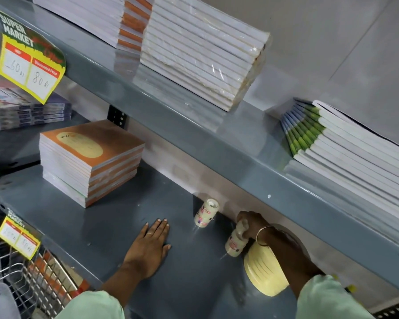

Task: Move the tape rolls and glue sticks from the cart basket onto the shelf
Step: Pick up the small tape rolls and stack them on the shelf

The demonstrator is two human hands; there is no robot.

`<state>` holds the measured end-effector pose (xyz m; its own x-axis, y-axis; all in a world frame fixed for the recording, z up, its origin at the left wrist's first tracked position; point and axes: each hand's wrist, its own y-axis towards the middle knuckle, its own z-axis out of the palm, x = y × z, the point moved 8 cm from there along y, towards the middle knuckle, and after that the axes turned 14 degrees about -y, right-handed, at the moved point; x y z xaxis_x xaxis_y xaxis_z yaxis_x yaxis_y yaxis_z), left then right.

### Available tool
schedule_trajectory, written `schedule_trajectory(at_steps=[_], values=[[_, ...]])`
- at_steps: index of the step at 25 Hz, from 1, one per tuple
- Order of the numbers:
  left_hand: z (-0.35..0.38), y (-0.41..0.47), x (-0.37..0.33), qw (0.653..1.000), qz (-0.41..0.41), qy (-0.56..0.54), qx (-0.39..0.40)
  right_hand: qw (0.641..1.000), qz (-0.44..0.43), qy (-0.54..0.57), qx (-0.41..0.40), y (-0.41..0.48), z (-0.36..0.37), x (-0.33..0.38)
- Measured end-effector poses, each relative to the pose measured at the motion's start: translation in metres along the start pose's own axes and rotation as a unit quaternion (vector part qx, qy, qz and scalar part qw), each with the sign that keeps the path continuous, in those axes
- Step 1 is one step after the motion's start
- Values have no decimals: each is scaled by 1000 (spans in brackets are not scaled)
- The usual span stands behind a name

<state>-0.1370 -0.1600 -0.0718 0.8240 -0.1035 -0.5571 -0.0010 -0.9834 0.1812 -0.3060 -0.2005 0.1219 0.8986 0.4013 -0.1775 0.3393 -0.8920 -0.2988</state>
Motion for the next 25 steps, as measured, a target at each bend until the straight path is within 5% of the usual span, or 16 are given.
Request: schedule_trajectory(at_steps=[22,25], values=[[-3,-4,0,999,-32,25,-5,996,8,-51,75,22,26,-6],[-1,-4,-3,999,12,35,-4,994,22,-57,85,22,27,-9]])
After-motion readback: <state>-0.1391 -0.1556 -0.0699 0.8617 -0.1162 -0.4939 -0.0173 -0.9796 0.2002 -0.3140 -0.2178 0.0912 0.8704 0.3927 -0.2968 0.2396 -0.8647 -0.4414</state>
